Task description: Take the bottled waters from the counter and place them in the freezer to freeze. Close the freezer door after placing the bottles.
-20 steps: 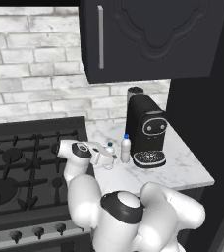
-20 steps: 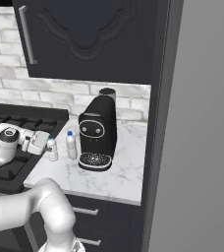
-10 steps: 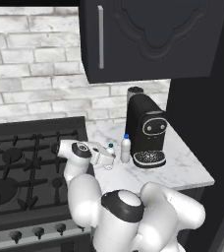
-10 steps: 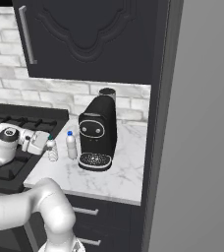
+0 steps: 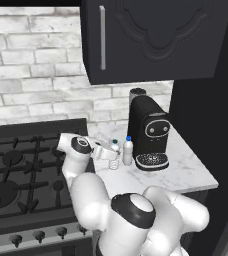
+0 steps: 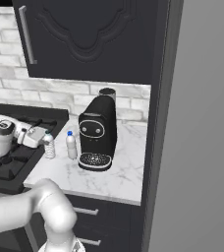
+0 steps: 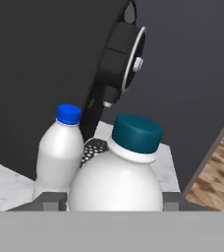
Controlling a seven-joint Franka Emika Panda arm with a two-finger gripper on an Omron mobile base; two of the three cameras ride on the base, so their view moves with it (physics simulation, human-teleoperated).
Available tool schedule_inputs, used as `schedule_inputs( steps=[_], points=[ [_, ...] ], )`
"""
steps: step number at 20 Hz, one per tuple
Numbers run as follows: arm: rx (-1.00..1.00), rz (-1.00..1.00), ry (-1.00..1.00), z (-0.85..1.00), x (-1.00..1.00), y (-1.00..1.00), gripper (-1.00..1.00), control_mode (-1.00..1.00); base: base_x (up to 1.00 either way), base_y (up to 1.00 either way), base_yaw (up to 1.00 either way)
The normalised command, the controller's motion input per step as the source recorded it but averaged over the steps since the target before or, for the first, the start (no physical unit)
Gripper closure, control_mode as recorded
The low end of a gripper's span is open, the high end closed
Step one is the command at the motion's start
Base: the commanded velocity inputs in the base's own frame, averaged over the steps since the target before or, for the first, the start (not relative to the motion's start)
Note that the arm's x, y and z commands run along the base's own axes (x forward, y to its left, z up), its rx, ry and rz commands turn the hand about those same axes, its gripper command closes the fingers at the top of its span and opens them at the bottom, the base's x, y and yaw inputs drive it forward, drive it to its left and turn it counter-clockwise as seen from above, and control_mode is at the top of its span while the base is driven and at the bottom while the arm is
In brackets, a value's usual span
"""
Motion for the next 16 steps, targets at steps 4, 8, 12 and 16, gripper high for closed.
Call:
schedule_inputs(
  steps=[4, 8, 12, 16],
  points=[
    [0.0, 0.0, 0.02, 0.86, -0.99, -0.52, 1.0, -1.0, 0.0, 0.0, 0.0],
    [0.0, 0.0, 0.0, 0.82, -1.0, -0.63, 1.0, -1.0, 0.0, 0.0, 0.0],
    [0.0, 0.0, -0.03, 0.72, -1.0, -0.71, 1.0, -1.0, 0.0, 0.0, 0.0],
    [0.0, 0.0, 0.0, 0.88, -1.0, -0.59, 1.0, -1.0, 0.0, 0.0, 0.0]
  ],
)
